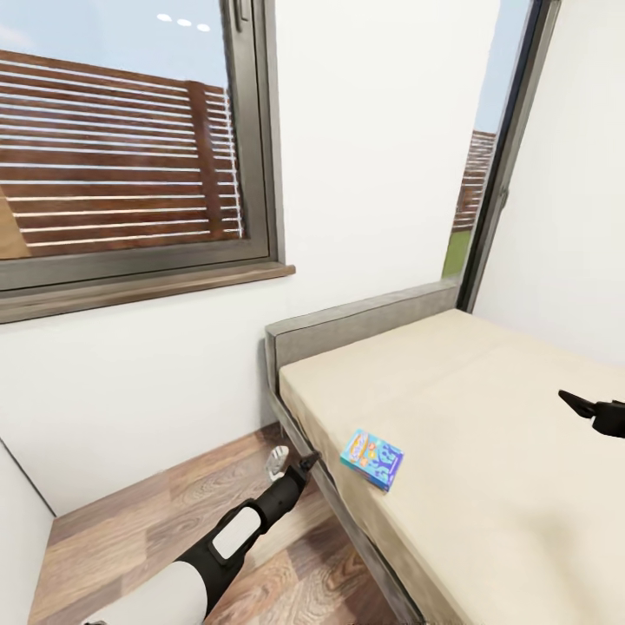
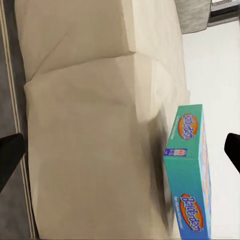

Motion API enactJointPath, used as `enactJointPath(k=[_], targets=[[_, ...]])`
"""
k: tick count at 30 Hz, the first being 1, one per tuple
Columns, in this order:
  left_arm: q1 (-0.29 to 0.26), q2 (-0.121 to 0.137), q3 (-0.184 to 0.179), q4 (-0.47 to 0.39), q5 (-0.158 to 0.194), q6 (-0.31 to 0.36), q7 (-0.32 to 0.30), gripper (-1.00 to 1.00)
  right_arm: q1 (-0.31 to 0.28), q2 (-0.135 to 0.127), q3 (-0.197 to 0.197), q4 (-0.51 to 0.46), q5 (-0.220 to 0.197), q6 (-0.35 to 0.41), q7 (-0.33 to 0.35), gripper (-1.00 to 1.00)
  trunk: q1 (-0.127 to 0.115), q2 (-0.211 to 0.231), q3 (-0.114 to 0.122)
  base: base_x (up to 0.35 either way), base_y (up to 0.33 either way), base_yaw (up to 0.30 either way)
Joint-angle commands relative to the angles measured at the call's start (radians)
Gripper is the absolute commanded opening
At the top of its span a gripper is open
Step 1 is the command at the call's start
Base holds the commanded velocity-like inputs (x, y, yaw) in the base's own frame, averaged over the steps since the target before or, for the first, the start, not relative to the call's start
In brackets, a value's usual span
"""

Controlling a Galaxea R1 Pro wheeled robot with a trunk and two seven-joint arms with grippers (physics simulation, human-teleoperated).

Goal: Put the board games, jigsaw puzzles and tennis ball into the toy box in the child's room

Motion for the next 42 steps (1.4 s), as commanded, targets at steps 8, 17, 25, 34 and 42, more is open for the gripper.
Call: enactJointPath(k=[8,17,25,34,42], targets=[[-0.001,0.0,-0.004,0.0,0.012,0.007,-0.033,1.0,0.0,0.0,-0.001,0.0,-0.007,0.007,0.0,1.0,0.0,0.0,-0.001,0.0,0.0,-0.178],[-0.001,0.0,-0.004,0.0,0.013,0.009,-0.044,1.0,0.0,0.001,-0.001,0.0,-0.007,0.005,0.0,1.0,0.0,0.0,-0.001,0.0,0.0,-0.023],[-0.001,-0.002,-0.004,0.0,0.013,0.009,-0.044,1.0,0.0,0.001,0.001,0.0,-0.007,0.004,0.0,1.0,0.0,0.0,-0.001,0.0,0.0,-0.167],[-0.001,-0.001,-0.004,0.0,0.011,0.009,-0.044,1.0,0.0,0.001,0.001,0.0,-0.007,0.003,0.0,1.0,0.0,0.0,-0.001,0.0,0.0,-0.173],[-0.01,0.001,-0.005,0.0,0.01,0.009,-0.044,1.0,0.001,0.001,0.001,0.0,-0.007,0.003,0.0,1.0,0.0,0.0,-0.001,0.0,0.0,-0.026]])
